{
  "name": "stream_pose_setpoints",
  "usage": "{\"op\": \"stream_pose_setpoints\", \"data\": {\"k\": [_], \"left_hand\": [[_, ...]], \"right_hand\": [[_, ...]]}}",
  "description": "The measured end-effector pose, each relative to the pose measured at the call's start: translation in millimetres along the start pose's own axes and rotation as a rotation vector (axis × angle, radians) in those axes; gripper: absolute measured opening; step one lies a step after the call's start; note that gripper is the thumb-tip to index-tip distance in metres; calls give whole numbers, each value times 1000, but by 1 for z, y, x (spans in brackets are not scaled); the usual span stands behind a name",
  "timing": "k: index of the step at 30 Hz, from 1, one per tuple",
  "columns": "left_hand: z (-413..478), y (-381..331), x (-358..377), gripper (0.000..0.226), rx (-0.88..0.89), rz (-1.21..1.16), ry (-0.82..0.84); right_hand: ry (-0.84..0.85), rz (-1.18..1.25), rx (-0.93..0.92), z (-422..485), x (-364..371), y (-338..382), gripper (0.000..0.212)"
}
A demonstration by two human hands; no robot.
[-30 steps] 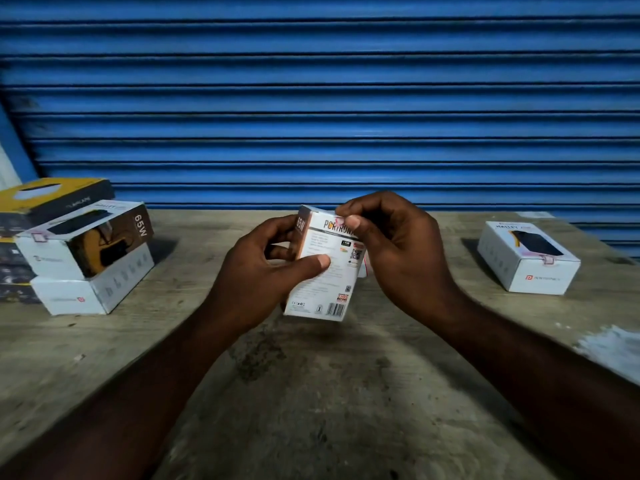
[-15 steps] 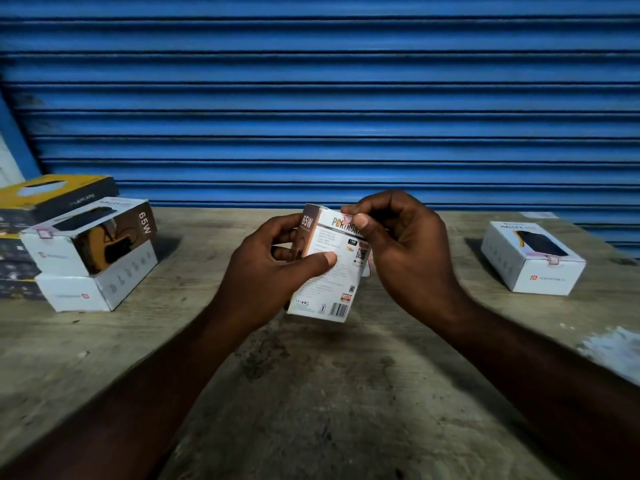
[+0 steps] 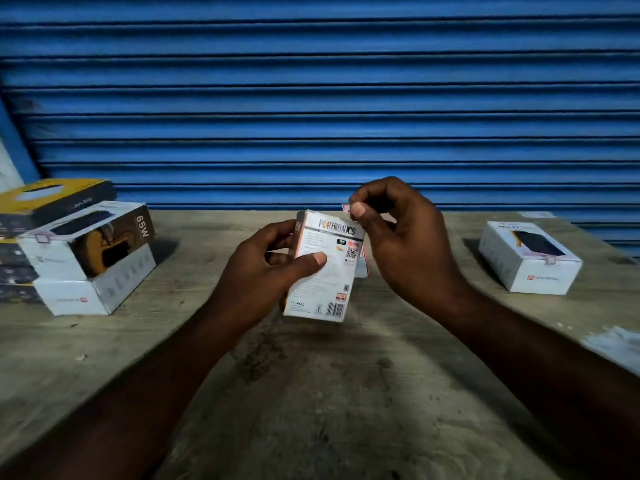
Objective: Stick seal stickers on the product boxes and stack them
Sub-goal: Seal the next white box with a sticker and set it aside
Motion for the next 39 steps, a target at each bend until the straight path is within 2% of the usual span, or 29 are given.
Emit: {"op": "stream_pose_setpoints", "data": {"k": [7,11,18,25,35,39], "left_hand": [[0,-6,-1,60,44,3,34],[-1,-7,-1,60,70,21,44],[-1,-7,-1,58,43,-29,64],[-3,-9,0,53,45,-13,78],[-5,-10,2,50,32,-40,63],[-6,-11,2,48,13,-74,82]], "right_hand": [[263,-337,-291,21,-7,17,5],[367,-440,-333,27,-11,27,8],[412,-449,-202,28,-11,38,9],[440,-551,-251,26,-9,37,10],[433,-570,-282,27,-9,34,11],[436,-562,-270,26,-10,35,5]]}}
Point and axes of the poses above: each hand's wrist, its own z-axis towards the middle knuckle, its own x-axis out of the palm, y = z × x, the point moved 2 cm from there along z, towards the middle knuckle, and after that the axes turned 14 degrees about -y, right-handed, at the moved point
